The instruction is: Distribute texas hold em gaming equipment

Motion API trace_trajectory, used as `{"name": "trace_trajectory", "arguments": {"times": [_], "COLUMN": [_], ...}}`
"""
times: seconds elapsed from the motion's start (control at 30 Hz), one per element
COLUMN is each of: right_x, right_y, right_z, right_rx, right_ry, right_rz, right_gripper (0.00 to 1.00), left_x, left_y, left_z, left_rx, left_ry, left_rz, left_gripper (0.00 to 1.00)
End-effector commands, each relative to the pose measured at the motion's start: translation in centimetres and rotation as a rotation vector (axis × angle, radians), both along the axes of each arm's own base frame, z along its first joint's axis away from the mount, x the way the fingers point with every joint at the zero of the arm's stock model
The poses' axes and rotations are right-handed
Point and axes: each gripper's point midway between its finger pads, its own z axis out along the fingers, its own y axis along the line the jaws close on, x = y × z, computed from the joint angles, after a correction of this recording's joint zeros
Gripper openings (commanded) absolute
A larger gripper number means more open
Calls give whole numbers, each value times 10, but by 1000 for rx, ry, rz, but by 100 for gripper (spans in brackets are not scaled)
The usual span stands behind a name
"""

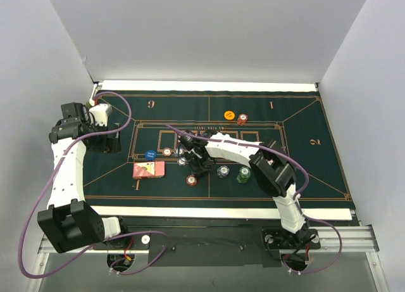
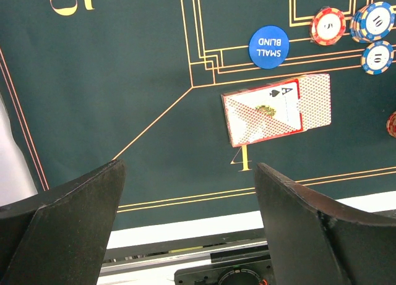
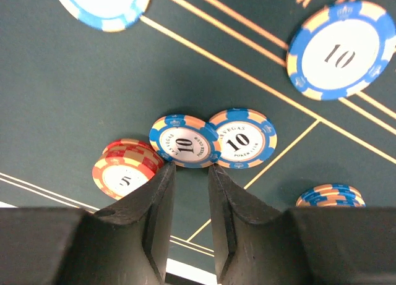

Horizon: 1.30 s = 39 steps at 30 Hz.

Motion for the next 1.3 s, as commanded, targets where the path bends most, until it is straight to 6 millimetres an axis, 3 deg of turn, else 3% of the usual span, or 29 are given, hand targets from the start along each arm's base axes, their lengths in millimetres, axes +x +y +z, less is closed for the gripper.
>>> {"name": "trace_trajectory", "arguments": {"times": [0.0, 0.27, 0.37, 0.5, 0.53, 0.6, 0.67, 0.7, 0.73, 0.77, 0.9, 1.17, 1.23, 1.27], "right_x": [13, 57, 65, 71, 68, 68, 64, 59, 63, 65, 75, 92, 90, 87], "right_y": [10, 48, 58, 60, 56, 44, 29, 19, 10, -7, -41, -60, -65, -68], "right_z": [-10, 8, 14, 37, 38, 57, 59, 52, 56, 49, 35, 47, 54, 58], "right_rx": [-35, 12, 29, 63, 55, 66, 57, 35, 32, -6, -39, -43, -38, -37], "right_ry": [-21, -102, -118, -157, -156, -187, -185, -170, -178, -181, -166, -206, -220, -226], "right_rz": [17, 26, 24, 15, 16, 2, -9, -12, -26, -51, -129, -198, -208, -212], "right_gripper": [24, 24, 24, 26, 26, 27, 29, 30, 30, 33, 36, 39, 45, 53], "left_x": [6, 7, 8, 9, 9, 9, 9, 8, 8, 8, 8, 7, 7, 7], "left_y": [7, 8, 8, 8, 8, 7, 7, 7, 8, 7, 5, 4, 4, 4], "left_z": [19, 20, 20, 19, 19, 20, 19, 19, 18, 19, 18, 19, 19, 18], "left_rx": [29, 33, 35, 30, 28, 26, 26, 26, 26, 25, 15, 12, 10, 8], "left_ry": [-74, -77, -74, -71, -71, -75, -75, -75, -74, -78, -77, -72, -71, -69], "left_rz": [5, 8, 5, 7, 6, 6, 6, 6, 8, 6, 2, -3, -3, -4], "left_gripper": [96, 96, 96, 96, 96, 96, 96, 96, 96, 96, 96, 96, 96, 96]}}
